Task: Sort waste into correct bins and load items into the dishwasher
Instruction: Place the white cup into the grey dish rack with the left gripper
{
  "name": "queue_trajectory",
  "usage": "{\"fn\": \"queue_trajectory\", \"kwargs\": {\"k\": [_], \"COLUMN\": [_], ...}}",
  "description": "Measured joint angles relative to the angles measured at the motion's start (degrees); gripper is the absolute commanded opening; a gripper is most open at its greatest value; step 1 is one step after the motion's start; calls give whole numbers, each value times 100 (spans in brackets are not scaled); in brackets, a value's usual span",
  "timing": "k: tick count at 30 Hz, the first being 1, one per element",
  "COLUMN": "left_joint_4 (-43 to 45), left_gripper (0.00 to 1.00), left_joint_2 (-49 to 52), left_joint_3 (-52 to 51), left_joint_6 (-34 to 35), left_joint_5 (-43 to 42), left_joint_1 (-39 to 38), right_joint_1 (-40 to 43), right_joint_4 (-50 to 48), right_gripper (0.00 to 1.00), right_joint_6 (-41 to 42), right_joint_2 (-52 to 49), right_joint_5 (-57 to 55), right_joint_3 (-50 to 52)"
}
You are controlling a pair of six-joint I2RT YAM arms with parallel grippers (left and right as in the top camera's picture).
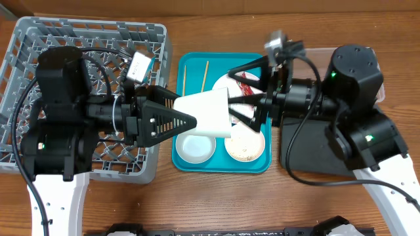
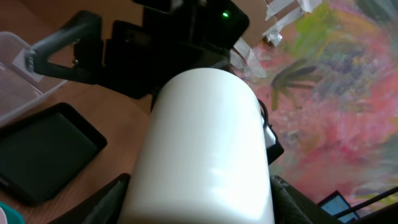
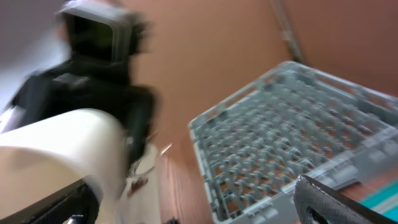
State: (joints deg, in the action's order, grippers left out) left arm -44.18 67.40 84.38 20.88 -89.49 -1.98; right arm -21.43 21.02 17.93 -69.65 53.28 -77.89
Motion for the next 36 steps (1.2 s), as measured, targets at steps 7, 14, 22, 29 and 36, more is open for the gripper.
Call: {"fn": "queue_trajectory", "kwargs": {"k": [7, 14, 22, 29, 36], "left_joint_4": [-157, -1650, -3300, -4205, -4194], "left_gripper": [38, 36, 41, 46, 48], "left_joint_2": [-232, -428, -407, -44, 492], "left_joint_3": [7, 31, 37, 35, -352], "left_joint_6": [20, 13, 46, 391, 581], "left_joint_5": [691, 3377, 7617, 10096, 10778], "left_joint_1": [92, 225, 225, 245, 306], "right_joint_1": [702, 726, -188, -1285, -1727], "right_joint_4": [1130, 2730, 3882, 3558, 3504], "right_gripper": [100, 100, 100, 100, 100], "right_joint_6": [782, 892, 680, 691, 778], "right_joint_2": [15, 15, 13, -424, -1093], "right_joint_5": [-595, -1088, -2035, -2616, -2752], "right_joint_3": [-7, -13, 94, 538, 619]}}
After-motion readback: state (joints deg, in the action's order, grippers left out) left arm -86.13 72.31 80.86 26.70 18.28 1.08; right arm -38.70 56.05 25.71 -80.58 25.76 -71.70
